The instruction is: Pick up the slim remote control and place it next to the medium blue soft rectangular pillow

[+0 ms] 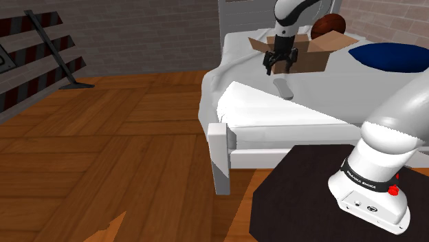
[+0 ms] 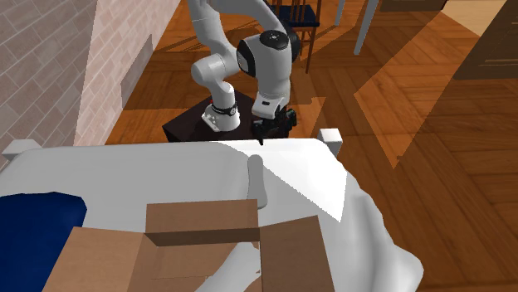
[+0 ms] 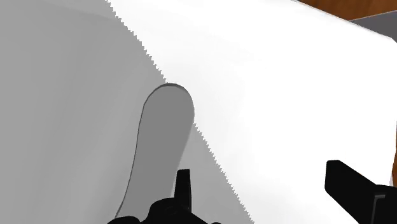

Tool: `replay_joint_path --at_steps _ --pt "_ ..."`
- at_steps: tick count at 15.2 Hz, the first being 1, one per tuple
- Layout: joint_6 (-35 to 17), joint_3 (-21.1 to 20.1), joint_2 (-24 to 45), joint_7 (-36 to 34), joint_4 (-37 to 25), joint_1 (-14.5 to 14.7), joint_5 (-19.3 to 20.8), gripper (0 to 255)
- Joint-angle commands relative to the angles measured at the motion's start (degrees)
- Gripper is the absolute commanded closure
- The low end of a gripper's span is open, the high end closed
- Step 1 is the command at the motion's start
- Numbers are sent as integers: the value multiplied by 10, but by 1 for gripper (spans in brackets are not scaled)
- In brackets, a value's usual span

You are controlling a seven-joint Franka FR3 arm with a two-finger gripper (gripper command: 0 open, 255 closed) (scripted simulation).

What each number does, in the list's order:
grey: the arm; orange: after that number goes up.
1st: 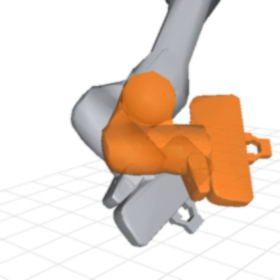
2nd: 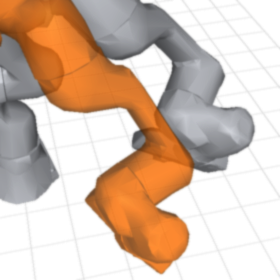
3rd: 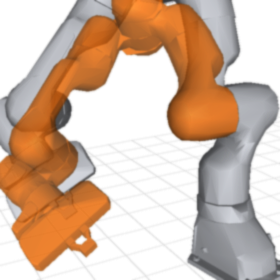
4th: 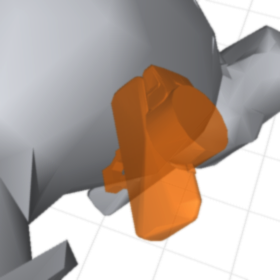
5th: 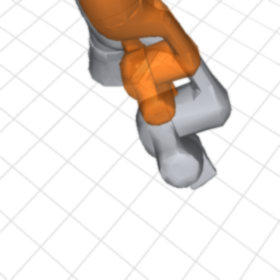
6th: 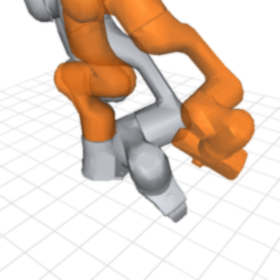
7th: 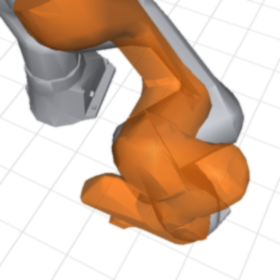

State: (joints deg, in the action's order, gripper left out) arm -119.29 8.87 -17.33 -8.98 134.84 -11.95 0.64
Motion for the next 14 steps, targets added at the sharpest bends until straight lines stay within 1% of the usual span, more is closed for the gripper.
replay_joint_path --at_steps 1,8,14 --pt "-24 9 30 -11 -3 -11 5 0" --pt "-87 42 138 -43 -37 -48 15 0" --pt "-130 46 169 -40 -24 -51 9 0"
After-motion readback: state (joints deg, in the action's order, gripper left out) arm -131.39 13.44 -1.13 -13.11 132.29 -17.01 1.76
